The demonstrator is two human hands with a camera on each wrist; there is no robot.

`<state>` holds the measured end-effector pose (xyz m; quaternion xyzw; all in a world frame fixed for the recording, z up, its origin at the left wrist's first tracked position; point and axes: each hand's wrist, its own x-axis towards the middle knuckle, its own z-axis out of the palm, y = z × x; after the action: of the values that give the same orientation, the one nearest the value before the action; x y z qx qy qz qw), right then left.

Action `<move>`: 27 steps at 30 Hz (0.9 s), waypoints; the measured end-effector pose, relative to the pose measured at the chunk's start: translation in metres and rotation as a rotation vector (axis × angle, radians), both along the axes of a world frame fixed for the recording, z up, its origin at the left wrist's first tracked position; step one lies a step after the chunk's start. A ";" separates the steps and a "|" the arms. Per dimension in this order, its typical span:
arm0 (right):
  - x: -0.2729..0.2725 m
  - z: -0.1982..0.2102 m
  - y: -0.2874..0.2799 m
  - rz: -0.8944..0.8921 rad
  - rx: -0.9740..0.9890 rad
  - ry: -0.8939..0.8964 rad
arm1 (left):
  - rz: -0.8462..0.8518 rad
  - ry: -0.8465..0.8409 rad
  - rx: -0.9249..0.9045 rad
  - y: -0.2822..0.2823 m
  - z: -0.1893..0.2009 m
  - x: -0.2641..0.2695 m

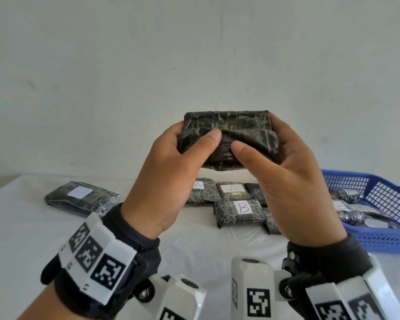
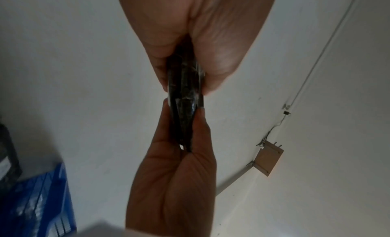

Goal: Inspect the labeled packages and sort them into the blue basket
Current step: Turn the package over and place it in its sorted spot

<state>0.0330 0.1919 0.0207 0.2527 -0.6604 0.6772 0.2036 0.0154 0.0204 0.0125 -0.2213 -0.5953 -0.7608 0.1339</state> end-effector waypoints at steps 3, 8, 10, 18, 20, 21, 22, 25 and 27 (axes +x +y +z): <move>0.000 0.001 0.001 0.026 -0.018 -0.032 | -0.019 -0.017 0.002 -0.001 0.000 -0.001; -0.003 -0.001 0.004 0.013 -0.086 -0.070 | -0.051 -0.029 0.022 -0.002 0.000 -0.002; -0.005 -0.001 0.005 0.026 -0.130 -0.132 | -0.079 -0.048 0.037 -0.003 0.000 -0.003; -0.003 0.004 0.010 0.087 -0.219 -0.149 | -0.113 -0.091 0.121 -0.006 0.004 -0.004; -0.003 0.004 0.009 0.078 -0.243 -0.172 | -0.105 -0.094 0.128 -0.008 0.004 -0.004; -0.002 0.005 0.008 0.077 -0.268 -0.174 | -0.109 -0.099 0.128 -0.008 0.004 -0.005; -0.001 0.005 0.008 0.078 -0.286 -0.165 | -0.117 -0.108 0.125 -0.009 0.004 -0.005; 0.000 0.006 0.008 0.049 -0.197 -0.094 | -0.084 -0.103 0.009 -0.010 0.005 -0.003; -0.001 0.005 0.007 0.011 -0.142 -0.098 | 0.025 -0.046 -0.185 -0.009 0.002 -0.001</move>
<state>0.0318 0.1994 0.0260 0.2078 -0.6184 0.7351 0.1846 0.0143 0.0110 0.0145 -0.2076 -0.6687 -0.7057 0.1085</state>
